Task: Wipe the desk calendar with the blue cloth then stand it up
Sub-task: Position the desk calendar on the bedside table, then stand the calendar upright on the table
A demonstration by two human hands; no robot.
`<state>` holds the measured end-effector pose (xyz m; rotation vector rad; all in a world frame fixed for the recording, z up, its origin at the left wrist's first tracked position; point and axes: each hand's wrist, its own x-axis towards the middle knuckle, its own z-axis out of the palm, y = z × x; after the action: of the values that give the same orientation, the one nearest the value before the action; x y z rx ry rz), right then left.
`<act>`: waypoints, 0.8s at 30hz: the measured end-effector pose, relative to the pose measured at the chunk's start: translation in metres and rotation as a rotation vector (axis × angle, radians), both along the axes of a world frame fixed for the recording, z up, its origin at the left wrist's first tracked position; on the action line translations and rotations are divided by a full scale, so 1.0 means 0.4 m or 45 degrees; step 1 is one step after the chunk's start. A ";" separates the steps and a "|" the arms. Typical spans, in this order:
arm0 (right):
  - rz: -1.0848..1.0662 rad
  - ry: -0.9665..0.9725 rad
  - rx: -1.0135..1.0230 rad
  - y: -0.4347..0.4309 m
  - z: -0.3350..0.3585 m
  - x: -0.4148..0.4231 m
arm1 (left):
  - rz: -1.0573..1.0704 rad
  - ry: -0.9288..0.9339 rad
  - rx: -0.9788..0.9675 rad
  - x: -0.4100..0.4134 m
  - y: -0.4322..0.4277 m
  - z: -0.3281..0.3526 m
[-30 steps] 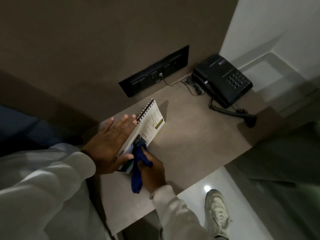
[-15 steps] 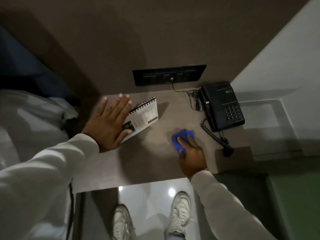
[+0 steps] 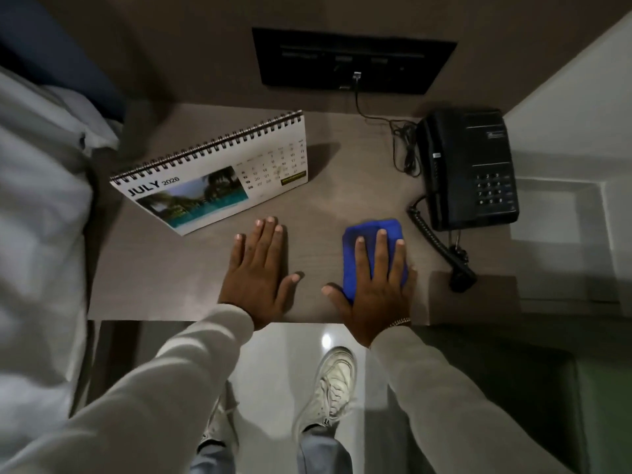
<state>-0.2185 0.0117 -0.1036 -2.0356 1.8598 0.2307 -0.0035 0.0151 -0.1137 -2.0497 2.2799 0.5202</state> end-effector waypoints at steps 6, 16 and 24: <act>-0.046 0.068 0.277 -0.032 0.056 0.013 | 0.259 0.234 0.111 0.039 0.028 0.040; -0.731 -1.044 0.031 -0.258 0.306 0.199 | 1.425 1.014 -0.141 0.229 0.010 0.303; -0.671 -1.193 -0.129 -0.339 0.296 0.305 | 1.437 1.611 -0.042 0.261 -0.069 0.330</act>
<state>-0.0966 -0.1238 0.0147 -1.2414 1.6608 -0.8213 0.1010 -0.0123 0.0181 -3.3969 0.8020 2.2850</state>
